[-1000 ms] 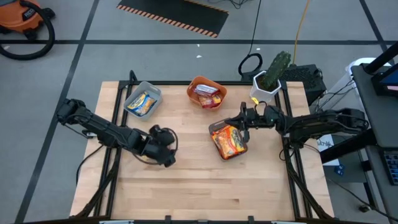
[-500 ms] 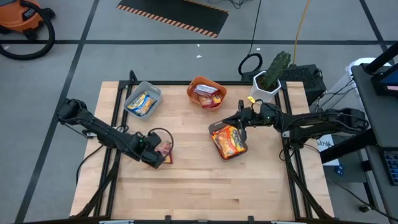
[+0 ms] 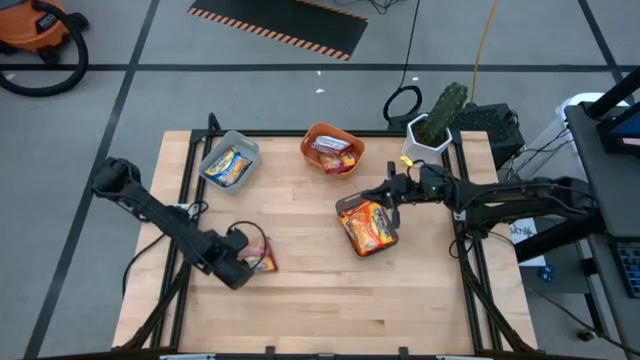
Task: Sort Maruchan noodles
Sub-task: Put the red noodle pack into the orange bin
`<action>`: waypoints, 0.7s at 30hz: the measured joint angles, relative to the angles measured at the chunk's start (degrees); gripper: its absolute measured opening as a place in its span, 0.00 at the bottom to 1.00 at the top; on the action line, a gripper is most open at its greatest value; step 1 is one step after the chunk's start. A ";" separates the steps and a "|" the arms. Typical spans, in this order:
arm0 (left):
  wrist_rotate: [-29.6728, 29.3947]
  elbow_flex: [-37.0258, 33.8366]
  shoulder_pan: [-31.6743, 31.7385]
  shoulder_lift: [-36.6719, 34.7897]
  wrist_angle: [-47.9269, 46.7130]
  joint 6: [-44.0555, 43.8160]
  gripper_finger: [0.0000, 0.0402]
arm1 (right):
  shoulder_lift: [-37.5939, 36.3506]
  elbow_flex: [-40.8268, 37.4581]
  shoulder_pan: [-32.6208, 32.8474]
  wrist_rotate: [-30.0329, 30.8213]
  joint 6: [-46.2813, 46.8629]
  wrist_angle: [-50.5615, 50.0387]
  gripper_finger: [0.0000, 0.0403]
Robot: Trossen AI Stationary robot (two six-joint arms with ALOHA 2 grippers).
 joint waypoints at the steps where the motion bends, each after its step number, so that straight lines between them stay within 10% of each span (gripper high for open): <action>1: -0.01 0.00 -0.58 0.00 0.60 -0.56 0.71 | -0.43 0.00 0.01 0.00 0.00 -0.80 0.01; 11: 6.13 0.02 -4.88 0.02 2.27 -5.87 0.71 | -3.39 0.00 0.03 0.00 0.48 -3.88 0.01; 21: -3.11 -1.12 -9.77 1.82 8.28 -2.17 0.71 | -3.67 0.00 0.05 -0.07 0.61 -4.28 0.01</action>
